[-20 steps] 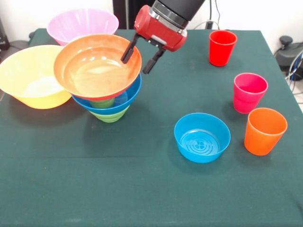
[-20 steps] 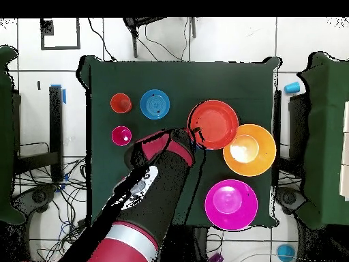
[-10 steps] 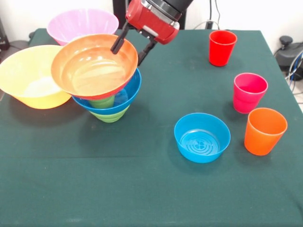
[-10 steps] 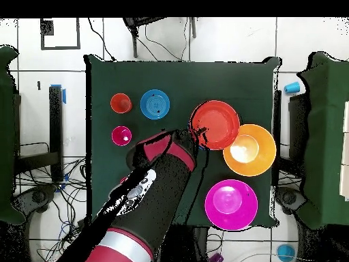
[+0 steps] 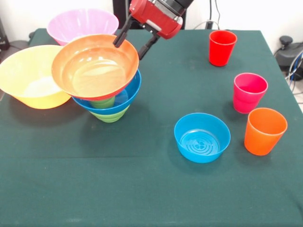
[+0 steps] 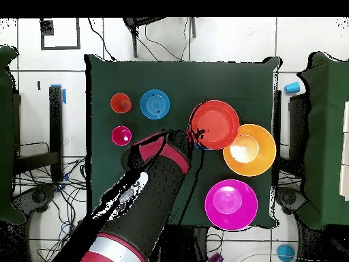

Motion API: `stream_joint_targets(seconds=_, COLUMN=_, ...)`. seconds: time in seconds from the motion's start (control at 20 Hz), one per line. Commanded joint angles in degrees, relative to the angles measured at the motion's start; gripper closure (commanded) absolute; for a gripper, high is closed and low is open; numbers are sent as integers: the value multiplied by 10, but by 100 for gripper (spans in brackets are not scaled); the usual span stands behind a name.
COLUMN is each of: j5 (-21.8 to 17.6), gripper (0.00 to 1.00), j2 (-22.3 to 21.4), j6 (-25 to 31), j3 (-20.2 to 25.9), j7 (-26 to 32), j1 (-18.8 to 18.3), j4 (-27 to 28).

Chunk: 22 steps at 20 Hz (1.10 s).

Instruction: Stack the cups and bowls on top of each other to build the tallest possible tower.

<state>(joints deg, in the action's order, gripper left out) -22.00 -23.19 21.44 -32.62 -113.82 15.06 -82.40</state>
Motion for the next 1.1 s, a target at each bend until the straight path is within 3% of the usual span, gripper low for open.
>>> stream_joint_targets(seconds=0.05, j5=20, gripper=0, j2=13, j6=64, j3=47, j7=-50, j1=4, j4=14)
stream_joint_targets(seconds=0.55, j5=24, gripper=0, j2=8, j6=67, j3=56, j7=-51, j1=3, j4=9)
stream_joint_targets(seconds=1.1, j5=46, gripper=0, j2=-19, j6=59, j3=104, j7=-33, j1=-18, j4=-18)
